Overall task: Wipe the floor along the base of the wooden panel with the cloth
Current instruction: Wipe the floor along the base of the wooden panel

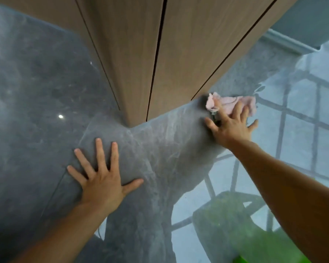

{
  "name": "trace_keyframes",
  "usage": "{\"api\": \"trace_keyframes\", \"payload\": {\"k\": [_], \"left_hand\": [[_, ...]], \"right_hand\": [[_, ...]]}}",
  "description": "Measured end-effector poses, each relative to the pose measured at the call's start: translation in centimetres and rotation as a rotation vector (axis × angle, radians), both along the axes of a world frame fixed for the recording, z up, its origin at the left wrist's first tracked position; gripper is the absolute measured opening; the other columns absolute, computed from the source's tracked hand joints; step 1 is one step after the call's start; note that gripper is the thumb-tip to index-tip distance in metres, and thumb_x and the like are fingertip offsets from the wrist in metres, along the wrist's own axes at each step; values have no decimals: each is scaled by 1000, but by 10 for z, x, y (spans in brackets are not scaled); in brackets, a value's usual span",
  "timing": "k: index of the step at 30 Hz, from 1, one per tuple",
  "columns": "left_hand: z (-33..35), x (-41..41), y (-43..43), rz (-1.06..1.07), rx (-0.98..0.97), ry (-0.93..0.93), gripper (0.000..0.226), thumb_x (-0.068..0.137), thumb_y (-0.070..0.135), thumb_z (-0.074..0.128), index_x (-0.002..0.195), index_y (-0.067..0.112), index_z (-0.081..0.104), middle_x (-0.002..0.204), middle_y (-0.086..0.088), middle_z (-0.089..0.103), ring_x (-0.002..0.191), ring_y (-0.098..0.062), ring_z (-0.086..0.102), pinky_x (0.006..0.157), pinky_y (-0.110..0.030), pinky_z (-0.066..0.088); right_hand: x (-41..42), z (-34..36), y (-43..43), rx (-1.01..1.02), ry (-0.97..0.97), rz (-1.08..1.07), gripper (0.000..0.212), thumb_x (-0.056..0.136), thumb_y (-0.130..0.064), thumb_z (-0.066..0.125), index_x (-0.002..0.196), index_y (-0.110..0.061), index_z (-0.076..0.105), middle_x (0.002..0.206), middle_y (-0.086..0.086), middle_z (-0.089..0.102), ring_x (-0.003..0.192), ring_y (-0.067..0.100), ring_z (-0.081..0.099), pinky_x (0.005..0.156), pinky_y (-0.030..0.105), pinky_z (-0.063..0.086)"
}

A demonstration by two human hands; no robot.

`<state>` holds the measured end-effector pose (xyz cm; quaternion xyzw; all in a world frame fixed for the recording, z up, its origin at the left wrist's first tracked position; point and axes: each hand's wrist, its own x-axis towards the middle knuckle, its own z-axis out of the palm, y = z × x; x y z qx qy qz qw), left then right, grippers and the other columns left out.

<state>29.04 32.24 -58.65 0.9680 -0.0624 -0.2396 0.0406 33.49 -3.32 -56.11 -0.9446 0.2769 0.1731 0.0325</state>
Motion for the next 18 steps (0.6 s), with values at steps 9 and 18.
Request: {"api": "trace_keyframes", "payload": {"k": [9,18], "left_hand": [[1,0,4,-33,21,20,124,58,91,34,145,27,-28,160,-11,-33,136,-56,-34,105,-83,-3],[11,29,54,17,-19,7,145,39,104,30,151,27,-19,163,-13,-23,147,-44,-19,115,-71,0]], "right_hand": [[-43,-3,199,228,-148,768,65,83,-78,29,143,-55,25,162,24,7,146,52,4,104,79,12],[-8,15,-3,55,36,-59,73,70,-89,17,138,-69,1,165,13,2,151,28,-6,110,73,6]]}}
